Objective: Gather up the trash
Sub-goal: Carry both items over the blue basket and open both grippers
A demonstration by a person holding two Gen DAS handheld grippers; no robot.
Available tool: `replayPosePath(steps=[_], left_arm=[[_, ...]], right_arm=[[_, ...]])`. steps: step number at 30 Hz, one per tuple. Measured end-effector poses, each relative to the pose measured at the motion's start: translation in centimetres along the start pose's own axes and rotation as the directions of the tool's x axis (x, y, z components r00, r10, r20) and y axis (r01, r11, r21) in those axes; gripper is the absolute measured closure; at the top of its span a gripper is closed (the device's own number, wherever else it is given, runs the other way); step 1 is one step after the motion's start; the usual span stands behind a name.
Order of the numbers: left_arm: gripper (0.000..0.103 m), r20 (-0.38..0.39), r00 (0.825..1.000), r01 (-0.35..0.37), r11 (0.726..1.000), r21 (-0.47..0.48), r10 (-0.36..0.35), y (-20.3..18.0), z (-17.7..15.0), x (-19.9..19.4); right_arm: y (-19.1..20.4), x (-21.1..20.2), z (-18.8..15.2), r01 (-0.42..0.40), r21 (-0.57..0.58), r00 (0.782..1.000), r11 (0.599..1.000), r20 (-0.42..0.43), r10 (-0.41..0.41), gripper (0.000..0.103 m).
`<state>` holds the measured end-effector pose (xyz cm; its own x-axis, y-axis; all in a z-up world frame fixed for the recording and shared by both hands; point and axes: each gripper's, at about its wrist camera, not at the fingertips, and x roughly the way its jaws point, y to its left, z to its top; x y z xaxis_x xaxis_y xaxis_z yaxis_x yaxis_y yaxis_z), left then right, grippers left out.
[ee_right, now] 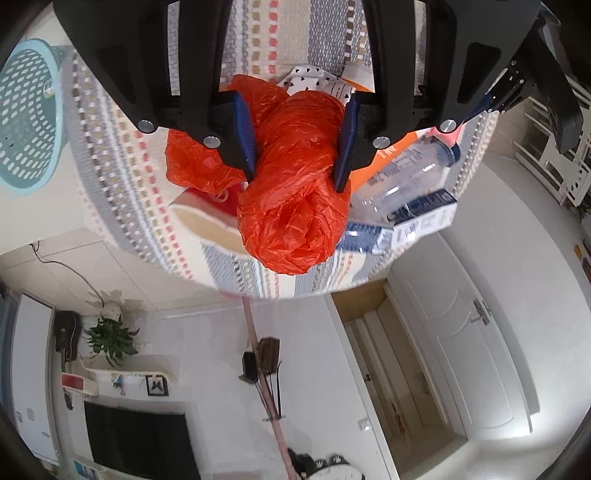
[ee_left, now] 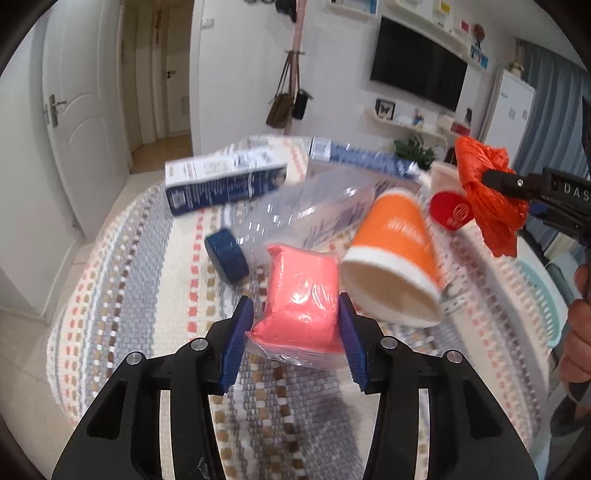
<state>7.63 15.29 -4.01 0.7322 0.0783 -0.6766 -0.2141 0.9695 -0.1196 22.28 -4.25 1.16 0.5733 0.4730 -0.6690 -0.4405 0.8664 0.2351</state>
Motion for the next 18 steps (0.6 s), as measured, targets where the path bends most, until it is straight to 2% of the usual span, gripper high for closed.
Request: replayPosePath(steps=[5, 9, 14, 18], left_arm=[[0.058, 0.081, 0.995, 0.055, 0.998, 0.009, -0.056, -1.3, 1.5, -3.0], [0.058, 0.14, 0.982, 0.121, 0.992, 0.036, -0.125, -3.4, 2.6, -5.2], [0.058, 0.19, 0.945, 0.254, 0.964, 0.077, -0.265, -6.7, 4.0, -7.1], [0.059, 0.195, 0.921, 0.322, 0.94, 0.114, -0.339, -9.6, 4.9, -7.4]], right_arm=[[-0.6, -3.7, 0.6, -0.014, 0.003, 0.997, 1.0, 0.074, 0.014, 0.067], [-1.3, -7.0, 0.8, -0.018, 0.001, 0.991, 1.0, 0.134, 0.018, 0.067], [-2.4, -10.6, 0.7, 0.023, -0.009, 0.977, 1.0, 0.212, -0.02, 0.067], [-4.0, -13.3, 0.4, 0.082, -0.007, 0.96, 0.997, 0.268, -0.077, 0.067]])
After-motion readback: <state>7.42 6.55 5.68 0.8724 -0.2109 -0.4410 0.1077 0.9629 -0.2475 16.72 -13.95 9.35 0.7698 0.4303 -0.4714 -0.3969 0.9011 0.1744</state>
